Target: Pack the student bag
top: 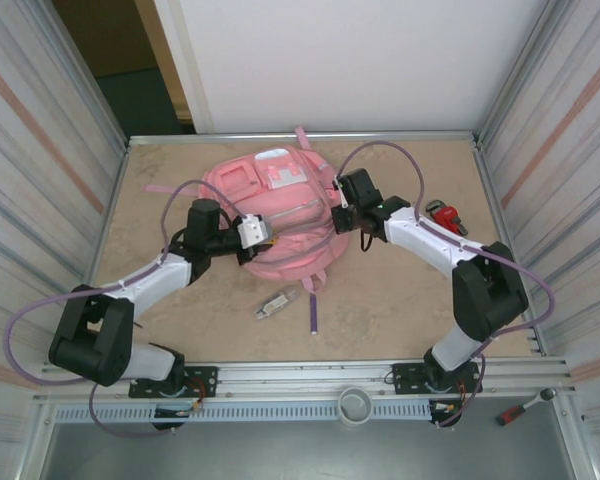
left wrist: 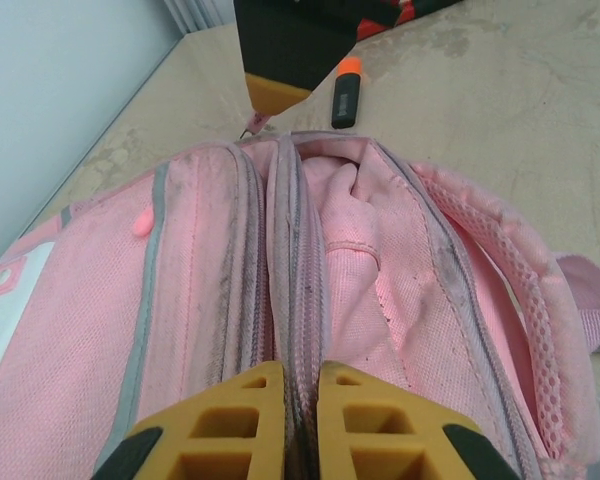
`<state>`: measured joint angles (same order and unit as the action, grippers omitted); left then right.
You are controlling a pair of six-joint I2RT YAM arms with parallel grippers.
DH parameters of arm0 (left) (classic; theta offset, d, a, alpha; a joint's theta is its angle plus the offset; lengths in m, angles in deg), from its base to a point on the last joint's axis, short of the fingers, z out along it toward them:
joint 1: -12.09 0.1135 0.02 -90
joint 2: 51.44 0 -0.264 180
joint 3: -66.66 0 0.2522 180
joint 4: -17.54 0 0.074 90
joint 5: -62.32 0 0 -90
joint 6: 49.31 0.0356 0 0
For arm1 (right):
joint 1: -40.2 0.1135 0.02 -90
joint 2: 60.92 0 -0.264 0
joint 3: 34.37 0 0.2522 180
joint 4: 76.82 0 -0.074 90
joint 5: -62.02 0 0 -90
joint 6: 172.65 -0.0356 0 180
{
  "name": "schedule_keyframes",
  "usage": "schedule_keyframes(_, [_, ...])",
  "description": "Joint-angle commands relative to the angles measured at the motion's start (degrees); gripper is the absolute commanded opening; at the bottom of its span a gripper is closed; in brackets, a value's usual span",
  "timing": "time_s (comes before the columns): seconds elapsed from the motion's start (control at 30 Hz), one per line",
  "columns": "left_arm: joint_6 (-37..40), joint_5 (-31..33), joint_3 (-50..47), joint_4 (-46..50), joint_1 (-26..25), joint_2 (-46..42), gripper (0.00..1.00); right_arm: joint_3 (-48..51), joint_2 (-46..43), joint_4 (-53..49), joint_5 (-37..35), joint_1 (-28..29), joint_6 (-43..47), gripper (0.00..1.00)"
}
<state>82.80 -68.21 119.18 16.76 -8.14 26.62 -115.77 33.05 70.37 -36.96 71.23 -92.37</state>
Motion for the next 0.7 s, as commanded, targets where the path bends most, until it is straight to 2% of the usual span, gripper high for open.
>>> schedule_keyframes(0.0, [-2.8, -3.0, -0.4, -3.0, 2.7, -3.2, 0.0, -1.8, 3.0, 2.4, -7.3, -4.4, 1.4, 0.0])
schedule_keyframes(0.33, [1.0, -7.6, 0.2, 1.7, 4.0, -3.1, 0.0, -6.1, 11.6, 11.0, -2.6, -7.4, 4.0, 0.0])
schedule_keyframes(0.67, [6.1, -7.9, 2.5, 10.0, 4.0, -1.9, 0.0, -13.4, 19.8, 13.9, -0.3, -9.0, 6.5, 0.0])
